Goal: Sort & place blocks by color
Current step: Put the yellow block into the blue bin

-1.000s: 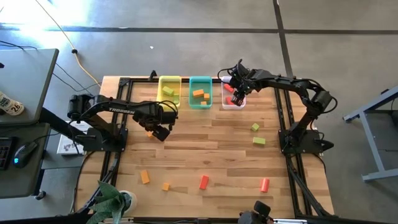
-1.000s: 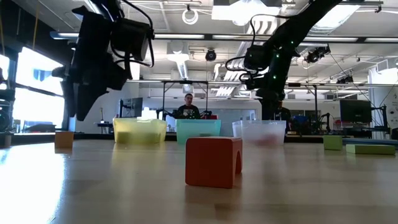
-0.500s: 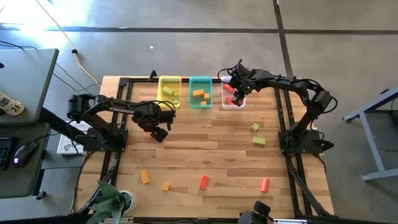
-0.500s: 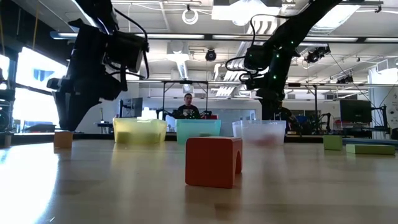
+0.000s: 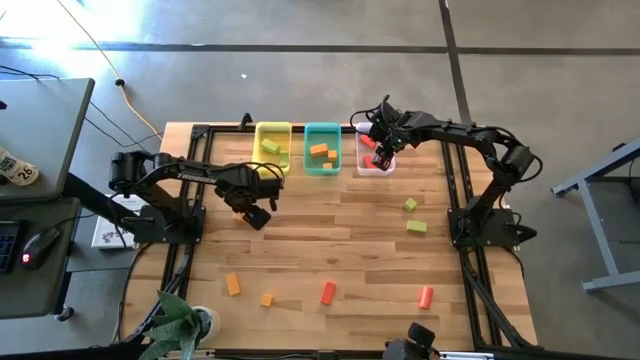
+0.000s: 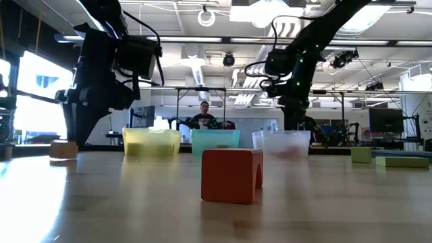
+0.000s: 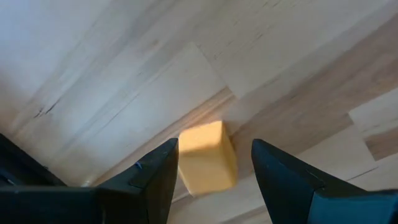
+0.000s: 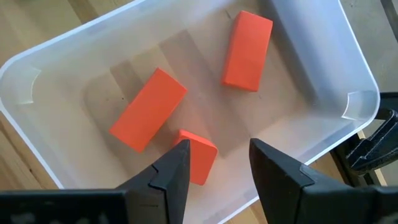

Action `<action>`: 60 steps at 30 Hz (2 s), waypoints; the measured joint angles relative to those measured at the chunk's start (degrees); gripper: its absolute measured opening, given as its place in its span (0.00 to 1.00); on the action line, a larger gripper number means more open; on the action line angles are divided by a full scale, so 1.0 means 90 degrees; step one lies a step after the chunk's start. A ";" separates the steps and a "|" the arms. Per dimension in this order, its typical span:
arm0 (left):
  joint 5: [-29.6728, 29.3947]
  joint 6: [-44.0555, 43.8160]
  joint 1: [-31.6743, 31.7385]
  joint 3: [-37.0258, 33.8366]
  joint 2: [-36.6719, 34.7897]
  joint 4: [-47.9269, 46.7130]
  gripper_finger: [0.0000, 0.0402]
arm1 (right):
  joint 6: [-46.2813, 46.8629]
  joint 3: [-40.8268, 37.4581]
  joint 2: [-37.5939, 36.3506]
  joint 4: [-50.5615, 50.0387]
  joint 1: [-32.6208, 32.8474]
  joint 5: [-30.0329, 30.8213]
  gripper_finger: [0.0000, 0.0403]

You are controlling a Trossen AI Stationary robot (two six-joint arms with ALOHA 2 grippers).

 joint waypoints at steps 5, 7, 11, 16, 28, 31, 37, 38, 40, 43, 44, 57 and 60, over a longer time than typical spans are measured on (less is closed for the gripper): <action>0.0013 -0.0037 0.0000 0.0001 0.0000 -0.0175 0.48 | 0.0000 0.0000 0.0000 -0.0003 0.0000 -0.0003 0.38; 0.0025 -0.0051 -0.0016 0.0001 0.0000 -0.0300 0.48 | 0.0000 0.0000 0.0000 -0.0003 0.0000 -0.0003 0.38; 0.0034 0.0083 -0.0102 0.0001 0.0000 -0.0380 0.48 | 0.0000 0.0000 0.0000 -0.0005 0.0000 -0.0005 0.38; 0.0147 0.0528 -0.0241 -0.0119 -0.0002 -0.0253 0.48 | 0.0000 0.0000 0.0000 -0.0003 0.0000 -0.0005 0.38; -0.0019 0.0716 -0.0308 -0.0596 0.0000 -0.0037 0.47 | 0.0041 0.0000 -0.0002 0.0015 0.0000 0.0005 0.38; -0.0022 0.0781 -0.0308 -0.0596 0.0000 0.0049 0.42 | 0.0191 0.0000 -0.0002 0.0016 0.0000 0.0006 0.38; -0.0022 0.1140 -0.0308 -0.0584 -0.0019 0.0019 0.26 | 0.0430 0.0215 -0.0002 -0.0371 0.0002 0.0005 0.38; -0.0022 0.1193 -0.0306 -0.0584 -0.0019 0.0021 0.26 | 0.0478 0.0301 -0.0002 -0.0469 0.0002 0.0003 0.38; -0.0022 0.1348 -0.0304 -0.0584 -0.0019 0.0026 0.26 | 0.0620 0.0485 -0.0002 -0.0726 0.0002 0.0006 0.38; -0.0022 0.1625 -0.0305 -0.0541 -0.0029 0.0040 0.26 | 0.0808 0.0813 -0.0002 -0.1006 0.0002 -0.0024 0.38; -0.0019 0.1711 -0.0305 -0.0472 -0.0021 0.0068 0.26 | 0.0884 0.0926 -0.0002 -0.1109 0.0002 -0.0068 0.38; -0.0019 0.3096 0.0322 0.0935 -0.0036 0.1632 0.26 | 0.2164 0.1639 -0.0005 -0.1545 0.0046 -0.0899 0.38; 0.0126 0.3352 0.0561 0.1147 -0.0036 0.2231 0.26 | 0.2418 0.1639 -0.0003 -0.1559 0.0161 -0.0911 0.38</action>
